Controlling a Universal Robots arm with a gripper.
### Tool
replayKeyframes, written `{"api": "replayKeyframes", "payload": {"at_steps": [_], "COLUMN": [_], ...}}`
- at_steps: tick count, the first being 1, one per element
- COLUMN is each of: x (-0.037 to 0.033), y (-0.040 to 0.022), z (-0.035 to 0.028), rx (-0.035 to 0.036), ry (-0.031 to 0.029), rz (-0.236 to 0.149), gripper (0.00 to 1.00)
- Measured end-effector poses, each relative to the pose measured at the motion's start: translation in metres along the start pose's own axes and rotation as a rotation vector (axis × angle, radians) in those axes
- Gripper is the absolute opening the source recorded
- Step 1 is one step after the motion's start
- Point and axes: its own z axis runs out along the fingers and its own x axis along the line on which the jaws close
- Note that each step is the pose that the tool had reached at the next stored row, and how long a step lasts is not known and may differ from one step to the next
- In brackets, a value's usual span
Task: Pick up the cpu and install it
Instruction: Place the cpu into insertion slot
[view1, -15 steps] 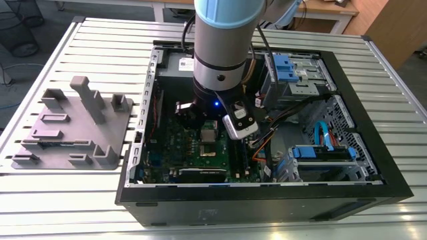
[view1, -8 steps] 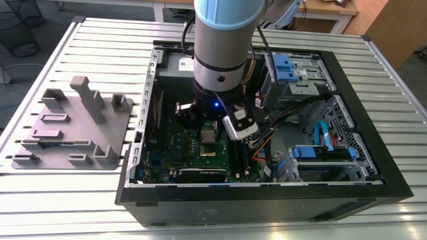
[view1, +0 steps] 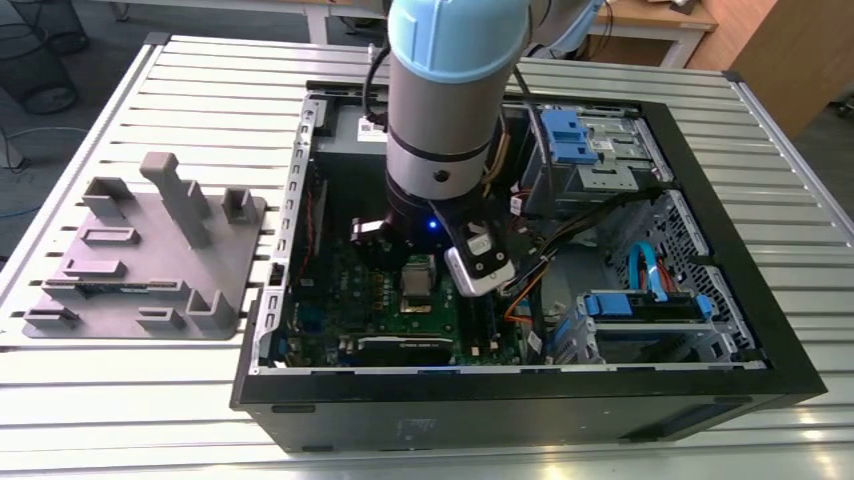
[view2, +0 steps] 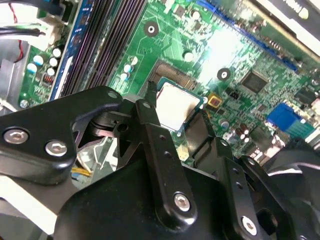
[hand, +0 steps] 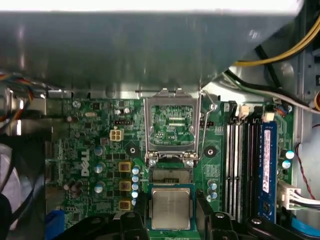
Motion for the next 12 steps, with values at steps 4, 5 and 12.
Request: {"api": "replayKeyframes", "payload": {"at_steps": [4,5,12], "x": [-0.0006,-0.0008,-0.0027], "y": [-0.003,-0.0036,-0.0053], "z": [0.0054,0.0068,0.0145], "rx": [-0.0001,-0.0002,-0.0001], "ry": [-0.0001,-0.0001,0.0], "rz": [0.0,0.0,0.001], "gripper": [0.47,0.47,0.47]}}
